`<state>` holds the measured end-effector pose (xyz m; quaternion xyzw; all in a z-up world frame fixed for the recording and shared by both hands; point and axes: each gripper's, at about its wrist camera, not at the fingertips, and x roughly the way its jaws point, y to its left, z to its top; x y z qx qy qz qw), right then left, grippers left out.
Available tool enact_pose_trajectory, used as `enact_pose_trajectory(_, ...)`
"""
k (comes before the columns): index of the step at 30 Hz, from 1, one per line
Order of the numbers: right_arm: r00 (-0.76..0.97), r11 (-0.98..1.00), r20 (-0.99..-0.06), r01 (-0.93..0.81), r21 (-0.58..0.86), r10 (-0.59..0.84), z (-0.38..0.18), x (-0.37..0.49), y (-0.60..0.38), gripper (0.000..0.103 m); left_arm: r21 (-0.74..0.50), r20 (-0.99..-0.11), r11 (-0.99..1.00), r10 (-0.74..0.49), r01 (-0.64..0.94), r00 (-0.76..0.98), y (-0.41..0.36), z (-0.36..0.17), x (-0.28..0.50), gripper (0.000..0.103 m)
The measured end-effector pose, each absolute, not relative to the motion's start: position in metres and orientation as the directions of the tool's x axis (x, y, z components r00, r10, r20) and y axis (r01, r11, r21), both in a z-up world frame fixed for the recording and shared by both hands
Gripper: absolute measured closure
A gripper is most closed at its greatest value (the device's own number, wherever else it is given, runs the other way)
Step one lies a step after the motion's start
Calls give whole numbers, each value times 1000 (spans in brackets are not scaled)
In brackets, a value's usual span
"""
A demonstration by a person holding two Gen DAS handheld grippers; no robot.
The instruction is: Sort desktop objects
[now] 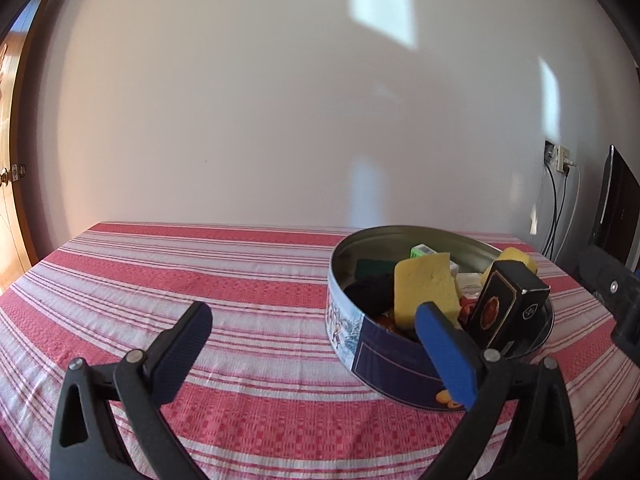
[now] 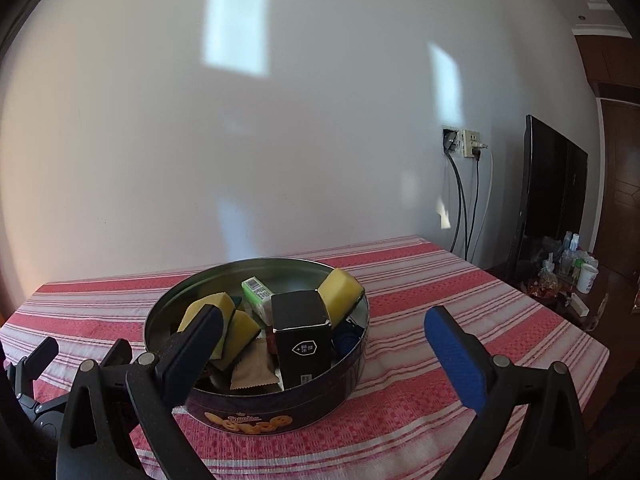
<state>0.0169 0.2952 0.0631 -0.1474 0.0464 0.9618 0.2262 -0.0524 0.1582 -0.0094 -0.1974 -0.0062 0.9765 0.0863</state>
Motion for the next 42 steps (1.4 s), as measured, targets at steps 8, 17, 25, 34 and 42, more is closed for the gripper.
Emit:
enact_pose_trajectory(8,-860,-900,-301,-436,12,412,70,24,285,1,25,-343,-982,170,-189,-924,166,10,-30,0)
enact_pose_trajectory(17,-867,-902,-284,-430,16,409,74,31,279,1,14,-333,-978,194,-210,-923,157,23,-16,0)
enact_pose_trajectory(25,-875,-905,-264,-424,18,405,81,40,273,1,39,-297,-985,150,-169,-943,153,33,-5,0)
enact_pose_trajectory(34,-886,-913,-253,-408,23,389,85,45,268,1,-21,-326,-977,207,-212,-922,144,34,-4,0)
enact_pose_trajectory(42,-887,-914,-251,-405,22,387,84,45,267,1,-38,-348,-978,203,-203,-915,144,34,-5,0)
